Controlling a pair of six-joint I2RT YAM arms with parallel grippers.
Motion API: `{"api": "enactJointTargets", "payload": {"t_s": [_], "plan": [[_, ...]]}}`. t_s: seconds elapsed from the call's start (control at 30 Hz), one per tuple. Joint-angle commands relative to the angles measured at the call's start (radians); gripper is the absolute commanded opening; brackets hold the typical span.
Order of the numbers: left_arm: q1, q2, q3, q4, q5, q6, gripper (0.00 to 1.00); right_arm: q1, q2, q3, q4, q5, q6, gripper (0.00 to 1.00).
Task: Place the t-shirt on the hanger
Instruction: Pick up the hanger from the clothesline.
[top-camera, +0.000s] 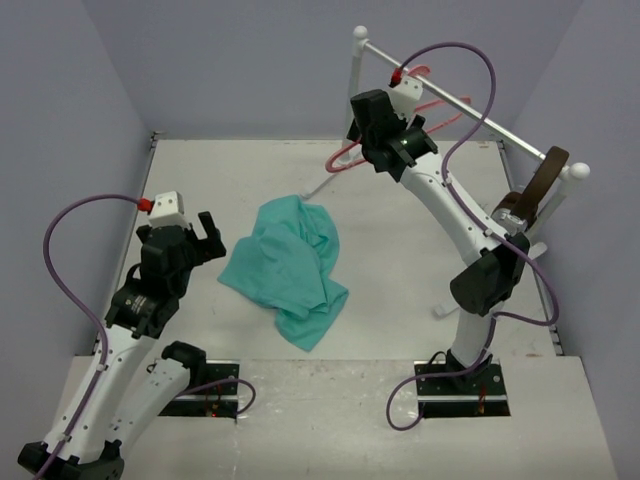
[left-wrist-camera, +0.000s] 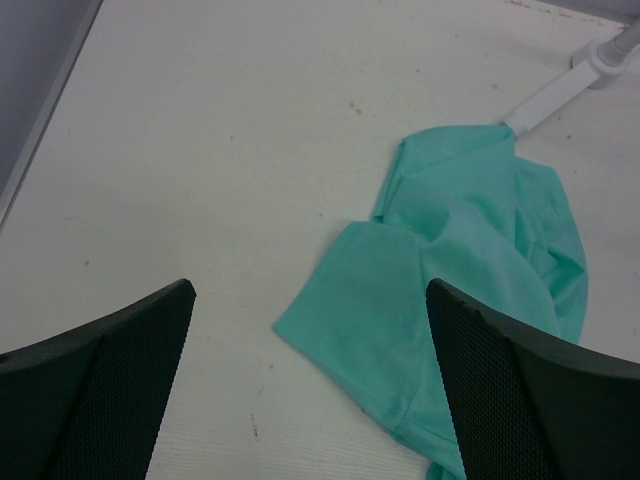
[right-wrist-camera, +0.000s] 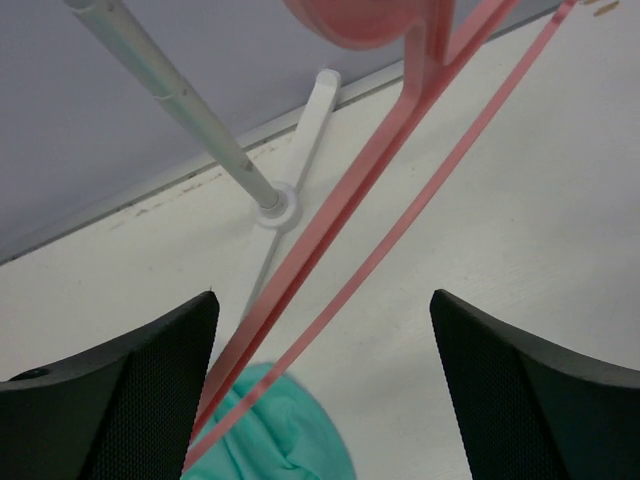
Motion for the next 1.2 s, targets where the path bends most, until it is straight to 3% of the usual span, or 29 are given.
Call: {"api": "enactJointTargets", "payload": {"t_s": [0.0, 0.13, 0.53, 0.63, 0.87, 1.0, 1.07, 1.17], "plan": [[0.007, -0.009, -0.010, 0.048, 0.009, 0.007, 1.00, -0.009, -0.010, -0.044, 0.012, 0.071, 0.020, 0.77], [0.007, -0.013, -0.010, 0.050, 0.012, 0.008, 1.00, -0.004, -0.108, -0.193, 0.093, 0.063, 0.044, 0.69], [0.007, -0.030, -0.014, 0.055, 0.022, 0.010, 1.00, -0.005, -0.315, -0.491, 0.130, 0.095, 0.103, 0.44], [0.007, -0.027, -0.014, 0.055, 0.029, 0.010, 1.00, -0.007, -0.338, -0.514, 0.124, 0.098, 0.100, 0.38], [0.006, -0.035, -0.014, 0.053, 0.026, 0.010, 1.00, -0.007, -0.407, -0.577, 0.157, 0.080, 0.075, 0.15], [0.006, -0.035, -0.015, 0.053, 0.027, 0.010, 1.00, -0.005, -0.424, -0.589, 0.161, 0.056, 0.055, 0.12], [0.006, -0.033, -0.015, 0.054, 0.027, 0.010, 1.00, -0.005, -0.434, -0.595, 0.180, 0.033, 0.027, 0.00], [0.006, -0.035, -0.015, 0.053, 0.026, 0.010, 1.00, -0.005, -0.443, -0.602, 0.195, 0.021, -0.008, 0.00]]}}
